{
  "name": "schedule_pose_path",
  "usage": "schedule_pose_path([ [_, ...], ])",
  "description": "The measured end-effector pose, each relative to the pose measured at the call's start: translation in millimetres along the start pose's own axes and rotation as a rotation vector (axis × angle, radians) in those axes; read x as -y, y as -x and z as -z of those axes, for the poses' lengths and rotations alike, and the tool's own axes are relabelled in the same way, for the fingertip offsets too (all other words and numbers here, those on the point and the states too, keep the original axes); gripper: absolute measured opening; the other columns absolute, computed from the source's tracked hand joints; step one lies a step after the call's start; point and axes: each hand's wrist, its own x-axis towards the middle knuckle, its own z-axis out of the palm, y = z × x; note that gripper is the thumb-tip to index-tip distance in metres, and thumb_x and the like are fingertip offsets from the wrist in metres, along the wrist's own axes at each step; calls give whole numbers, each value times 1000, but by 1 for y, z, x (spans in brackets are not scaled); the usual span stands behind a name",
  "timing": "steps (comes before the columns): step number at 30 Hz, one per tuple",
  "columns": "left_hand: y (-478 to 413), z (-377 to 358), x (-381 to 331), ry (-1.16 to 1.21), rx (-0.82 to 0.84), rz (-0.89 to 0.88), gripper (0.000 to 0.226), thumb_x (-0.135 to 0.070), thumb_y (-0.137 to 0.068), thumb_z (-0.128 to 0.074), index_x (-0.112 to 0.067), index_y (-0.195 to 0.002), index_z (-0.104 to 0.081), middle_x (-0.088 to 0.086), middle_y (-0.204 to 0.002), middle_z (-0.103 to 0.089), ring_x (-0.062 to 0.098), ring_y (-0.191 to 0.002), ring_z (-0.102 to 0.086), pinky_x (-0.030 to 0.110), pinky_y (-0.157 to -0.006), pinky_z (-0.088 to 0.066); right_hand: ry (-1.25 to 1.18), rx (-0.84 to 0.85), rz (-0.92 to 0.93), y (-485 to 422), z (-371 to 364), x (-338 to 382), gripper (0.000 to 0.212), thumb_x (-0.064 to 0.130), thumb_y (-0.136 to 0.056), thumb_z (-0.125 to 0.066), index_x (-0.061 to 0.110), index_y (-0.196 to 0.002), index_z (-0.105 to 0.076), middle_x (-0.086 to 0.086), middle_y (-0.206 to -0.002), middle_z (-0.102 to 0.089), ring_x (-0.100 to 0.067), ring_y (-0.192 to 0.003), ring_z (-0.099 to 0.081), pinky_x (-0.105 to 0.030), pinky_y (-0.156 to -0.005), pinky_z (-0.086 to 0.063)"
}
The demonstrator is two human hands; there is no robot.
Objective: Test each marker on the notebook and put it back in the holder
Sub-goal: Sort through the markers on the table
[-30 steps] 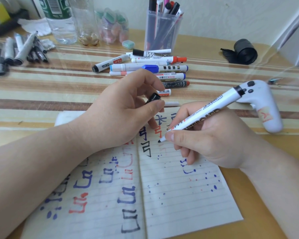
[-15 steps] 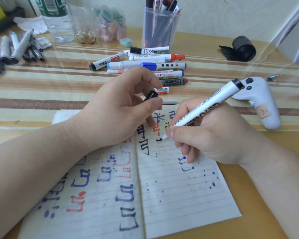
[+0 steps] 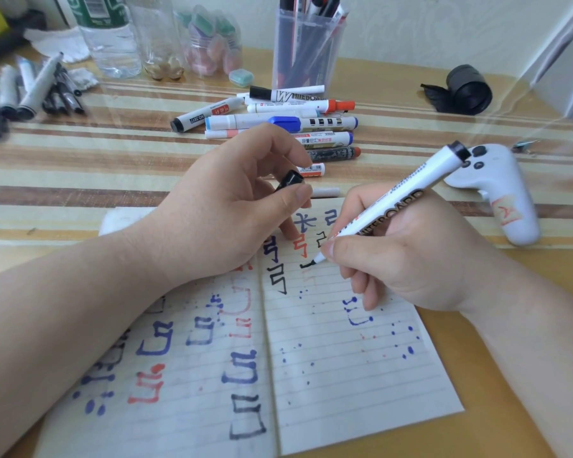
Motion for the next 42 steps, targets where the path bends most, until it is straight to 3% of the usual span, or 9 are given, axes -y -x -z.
schedule_pose_path([
  [7, 0, 0, 0, 0, 0, 6, 16, -21, -93, -66, -24, -107, -57, -1, -91, -71, 22, -66, -76, 31, -60, -50, -68, 64, 1, 0, 3, 1, 11, 16, -72, -73, 8, -67, -66, -10, -56, -62, -26, -46, -60, -30, -44, -48],
  [17, 0, 0, 1, -15, -5, -2, 16, -17, -95, -68, -24, -105, -58, -2, -90, -72, 21, -66, -76, 28, -60, -52, -14, 79, 22, 1, 0, 2, 14, 24, -73, -77, 13, -76, -70, -8, -61, -68, -25, -49, -63, -33, -47, -51],
  [27, 0, -1, 1, -15, -6, 10, 17, -14, -96, -68, -23, -105, -57, -2, -91, -73, 20, -66, -76, 30, -60, -50, 56, 38, 4, 1, -1, 4, 16, 8, -83, -75, 10, -71, -63, -7, -55, -64, -25, -46, -64, -39, -45, -54],
  [37, 1, 0, -1, -23, -3, 12, 17, -16, -95, -69, -23, -105, -58, 1, -92, -70, 20, -66, -76, 31, -62, -52, -21, 126, 55, 4, 0, 3, 10, 23, -74, -74, 14, -76, -69, -5, -58, -65, -19, -46, -61, -29, -45, -50],
  [42, 1, 0, -1, -27, 0, 8, 15, -21, -93, -68, -24, -104, -58, 2, -93, -70, 21, -66, -76, 30, -61, -51, 5, 102, 45, 4, -1, 3, 12, 24, -75, -74, 14, -77, -68, -8, -60, -65, -27, -49, -63, -38, -46, -53],
])
